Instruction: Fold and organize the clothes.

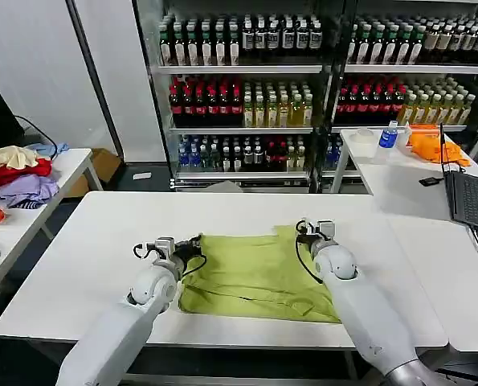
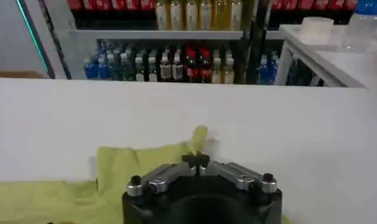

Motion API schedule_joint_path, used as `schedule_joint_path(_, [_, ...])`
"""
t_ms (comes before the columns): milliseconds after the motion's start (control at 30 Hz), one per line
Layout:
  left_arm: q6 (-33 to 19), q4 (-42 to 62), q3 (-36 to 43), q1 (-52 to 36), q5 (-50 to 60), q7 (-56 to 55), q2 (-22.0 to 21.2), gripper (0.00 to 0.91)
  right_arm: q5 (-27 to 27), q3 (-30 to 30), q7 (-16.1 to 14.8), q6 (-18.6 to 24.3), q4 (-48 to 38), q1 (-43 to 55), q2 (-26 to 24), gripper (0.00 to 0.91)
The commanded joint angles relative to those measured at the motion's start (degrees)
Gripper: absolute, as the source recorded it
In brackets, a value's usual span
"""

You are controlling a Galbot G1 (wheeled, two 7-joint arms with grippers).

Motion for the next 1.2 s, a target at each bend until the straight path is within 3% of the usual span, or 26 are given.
schedule_joint_path(33, [-0.2,-4.9,-1.3,1.3,-0.8,0.0,1.2,0.02,-0.3,1.5,-0.1,1.0,8.0,-3.2,-2.3,0.0])
schedule_joint_path(500, [0.3,-17.5,-4.3,11.7,-0.4,-0.5,4.3,0.02,-0.4,10.7,-0.1,0.3,28.2,-20.0,-8.7,0.0])
schedule_joint_path(900, [0.6,-21.0,-5.9,17.4,-0.3,-0.3,7.4,0.02,-5.1,18.2,0.2,2.1,43.3,-37.8,-10.3,0.0])
schedule_joint_path(1200, [0.6,-21.1,-5.8,19.9,0.5,-0.2,8.8,0.03,-6.8,21.6,0.2,2.2,43.7,-45.1,-8.6,0.0])
